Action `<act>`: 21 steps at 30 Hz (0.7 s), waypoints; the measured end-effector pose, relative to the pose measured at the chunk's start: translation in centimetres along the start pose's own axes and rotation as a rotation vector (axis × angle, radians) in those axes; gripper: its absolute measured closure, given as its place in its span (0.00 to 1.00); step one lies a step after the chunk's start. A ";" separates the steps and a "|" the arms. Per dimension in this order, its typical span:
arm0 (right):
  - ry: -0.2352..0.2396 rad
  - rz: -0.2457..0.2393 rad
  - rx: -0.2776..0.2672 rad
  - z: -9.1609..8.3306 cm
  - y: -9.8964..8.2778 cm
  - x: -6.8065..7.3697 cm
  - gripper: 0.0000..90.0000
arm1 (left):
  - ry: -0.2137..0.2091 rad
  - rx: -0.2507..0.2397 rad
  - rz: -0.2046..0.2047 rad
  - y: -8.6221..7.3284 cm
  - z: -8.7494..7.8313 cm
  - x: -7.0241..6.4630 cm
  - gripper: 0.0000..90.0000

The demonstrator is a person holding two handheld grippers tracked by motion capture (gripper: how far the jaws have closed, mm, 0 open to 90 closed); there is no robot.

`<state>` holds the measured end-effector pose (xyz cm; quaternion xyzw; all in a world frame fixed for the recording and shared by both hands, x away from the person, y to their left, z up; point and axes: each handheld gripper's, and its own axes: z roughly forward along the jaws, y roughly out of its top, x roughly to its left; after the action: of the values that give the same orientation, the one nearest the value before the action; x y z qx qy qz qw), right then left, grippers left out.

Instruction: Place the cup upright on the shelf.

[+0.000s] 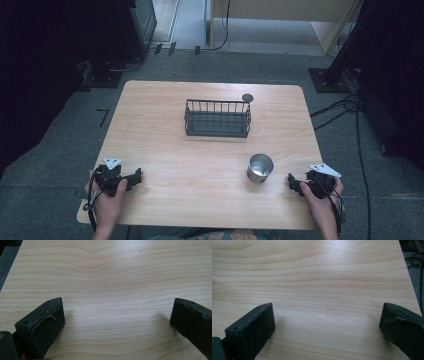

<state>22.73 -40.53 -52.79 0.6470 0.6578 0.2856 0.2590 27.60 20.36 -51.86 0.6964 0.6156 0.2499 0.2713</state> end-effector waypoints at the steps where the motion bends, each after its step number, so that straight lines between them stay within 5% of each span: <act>1: 0.000 0.000 0.000 0.0 0.0 0.0 0.00 | 0.000 0.000 0.000 0.0 0.0 0.0 0.00; 7: -0.005 -0.002 -0.001 0.0 0.0 0.1 0.00 | 0.000 0.000 0.000 0.0 0.0 0.0 0.00; 21: -0.042 0.006 -0.106 -2.1 1.3 2.2 0.01 | 0.000 0.000 0.000 0.0 0.0 0.0 0.00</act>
<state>22.06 -38.42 -50.36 0.6402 0.6342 0.3071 0.3058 27.61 20.36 -51.86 0.6963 0.6157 0.2500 0.2713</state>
